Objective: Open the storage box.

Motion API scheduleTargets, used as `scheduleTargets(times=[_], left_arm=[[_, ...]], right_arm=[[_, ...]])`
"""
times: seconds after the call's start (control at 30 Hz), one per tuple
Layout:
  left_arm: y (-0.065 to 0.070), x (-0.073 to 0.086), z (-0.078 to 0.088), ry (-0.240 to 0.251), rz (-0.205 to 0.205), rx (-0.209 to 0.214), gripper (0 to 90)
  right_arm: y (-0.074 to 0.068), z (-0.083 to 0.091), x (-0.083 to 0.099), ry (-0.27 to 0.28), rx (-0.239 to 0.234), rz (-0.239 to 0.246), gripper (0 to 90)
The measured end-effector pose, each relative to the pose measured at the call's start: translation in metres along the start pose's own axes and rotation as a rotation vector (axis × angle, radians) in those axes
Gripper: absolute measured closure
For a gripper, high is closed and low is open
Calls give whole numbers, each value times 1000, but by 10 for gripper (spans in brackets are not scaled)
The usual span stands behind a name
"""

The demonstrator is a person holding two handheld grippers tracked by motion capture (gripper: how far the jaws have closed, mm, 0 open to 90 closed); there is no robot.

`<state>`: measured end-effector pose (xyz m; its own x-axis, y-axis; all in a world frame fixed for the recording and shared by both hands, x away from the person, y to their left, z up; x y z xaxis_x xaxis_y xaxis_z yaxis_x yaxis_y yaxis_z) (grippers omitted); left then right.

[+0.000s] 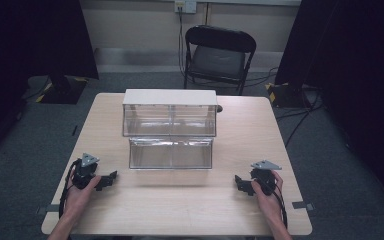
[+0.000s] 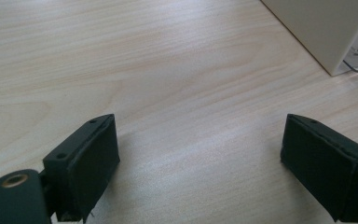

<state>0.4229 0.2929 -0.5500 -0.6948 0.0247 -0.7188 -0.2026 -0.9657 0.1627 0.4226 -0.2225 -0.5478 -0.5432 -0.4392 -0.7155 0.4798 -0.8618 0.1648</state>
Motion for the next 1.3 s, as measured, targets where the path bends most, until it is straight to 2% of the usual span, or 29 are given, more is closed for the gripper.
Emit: scheduleTargets(times=[0.23, 0.4, 0.5, 0.53, 0.67, 0.9, 1.1, 1.3], left_arm=[[0, 0, 0, -1, -4, 3, 113], [3, 1, 2, -4, -15, 9, 158], [5, 1, 2, -2, -19, 26, 169], [8, 1, 3, -5, -18, 41, 173], [19, -5, 9, 37, -16, 81, 175], [38, -11, 16, 67, -53, 144, 174], [54, -16, 21, 67, -95, 179, 172], [67, -18, 22, 68, -110, 212, 172]], right_arm=[[0, 0, 0, 0, 0, 0, 123], [0, 0, 0, 0, 0, 0, 123], [0, 0, 0, 0, 0, 0, 123], [0, 0, 0, 0, 0, 0, 123], [0, 0, 0, 0, 0, 1, 123], [0, 0, 0, 0, 0, 0, 123], [0, 0, 0, 0, 0, 0, 123], [0, 0, 0, 0, 0, 1, 123]])
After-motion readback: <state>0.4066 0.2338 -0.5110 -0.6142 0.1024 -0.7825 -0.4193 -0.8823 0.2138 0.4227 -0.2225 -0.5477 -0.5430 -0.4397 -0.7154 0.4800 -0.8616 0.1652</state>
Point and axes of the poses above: each handheld gripper's, and its own axes: z roughly backward along the jaws, x roughly out of its underside, y roughly to its right, the point moved 7 cm from there along -z, roughly forward along the jaws, and after that the axes turned 12 degrees about z, right-handed, at the moved point
